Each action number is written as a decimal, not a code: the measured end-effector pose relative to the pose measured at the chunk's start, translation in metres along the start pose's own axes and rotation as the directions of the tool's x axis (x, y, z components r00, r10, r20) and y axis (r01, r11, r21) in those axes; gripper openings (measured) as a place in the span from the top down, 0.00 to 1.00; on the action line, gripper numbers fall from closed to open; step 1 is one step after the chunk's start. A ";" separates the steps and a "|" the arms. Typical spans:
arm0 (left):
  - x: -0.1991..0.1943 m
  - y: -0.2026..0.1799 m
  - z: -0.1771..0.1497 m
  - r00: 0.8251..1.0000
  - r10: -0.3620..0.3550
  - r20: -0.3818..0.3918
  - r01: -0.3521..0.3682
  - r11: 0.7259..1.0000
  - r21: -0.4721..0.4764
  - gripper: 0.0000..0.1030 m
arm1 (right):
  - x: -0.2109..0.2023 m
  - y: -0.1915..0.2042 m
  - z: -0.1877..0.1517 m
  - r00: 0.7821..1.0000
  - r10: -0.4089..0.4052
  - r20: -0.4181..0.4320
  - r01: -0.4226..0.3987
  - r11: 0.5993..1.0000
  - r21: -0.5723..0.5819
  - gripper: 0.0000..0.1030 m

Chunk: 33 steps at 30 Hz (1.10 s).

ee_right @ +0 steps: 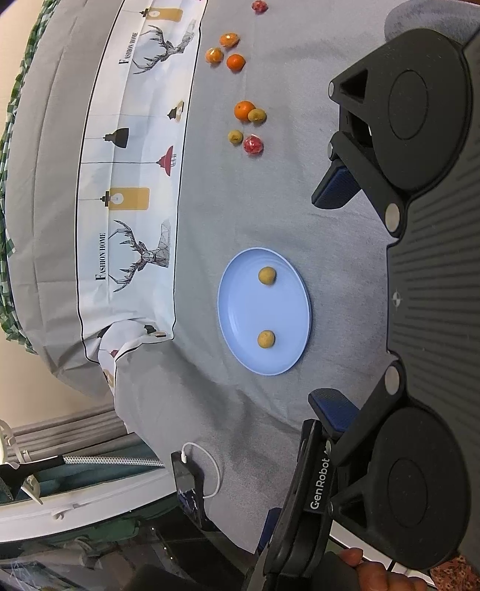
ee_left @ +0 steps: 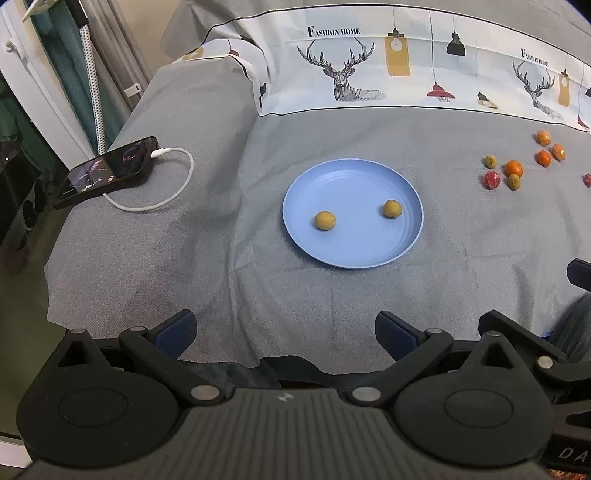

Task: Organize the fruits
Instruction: 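Withdraw both tools from the plate, then grasp the red tomato with left tool while right tool grasps a mandarin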

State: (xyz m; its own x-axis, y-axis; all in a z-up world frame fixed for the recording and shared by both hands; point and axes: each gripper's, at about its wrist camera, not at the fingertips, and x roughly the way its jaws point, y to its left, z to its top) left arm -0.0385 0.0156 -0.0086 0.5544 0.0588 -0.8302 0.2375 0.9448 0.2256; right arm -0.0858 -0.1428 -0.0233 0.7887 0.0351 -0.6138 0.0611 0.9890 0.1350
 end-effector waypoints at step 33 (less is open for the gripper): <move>0.105 -0.198 0.113 0.970 -0.237 -0.060 0.244 0.950 0.194 0.00 | 0.056 -0.271 0.006 0.878 -0.479 0.013 0.435 0.808 0.399 0.01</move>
State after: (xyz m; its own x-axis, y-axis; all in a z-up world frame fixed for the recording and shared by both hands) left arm 0.0627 -0.2022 -0.0828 0.4334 -0.1472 -0.8891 0.5155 0.8497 0.1106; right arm -0.0550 -0.4101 -0.0895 0.6712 -0.4447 -0.5931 0.6360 0.7565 0.1525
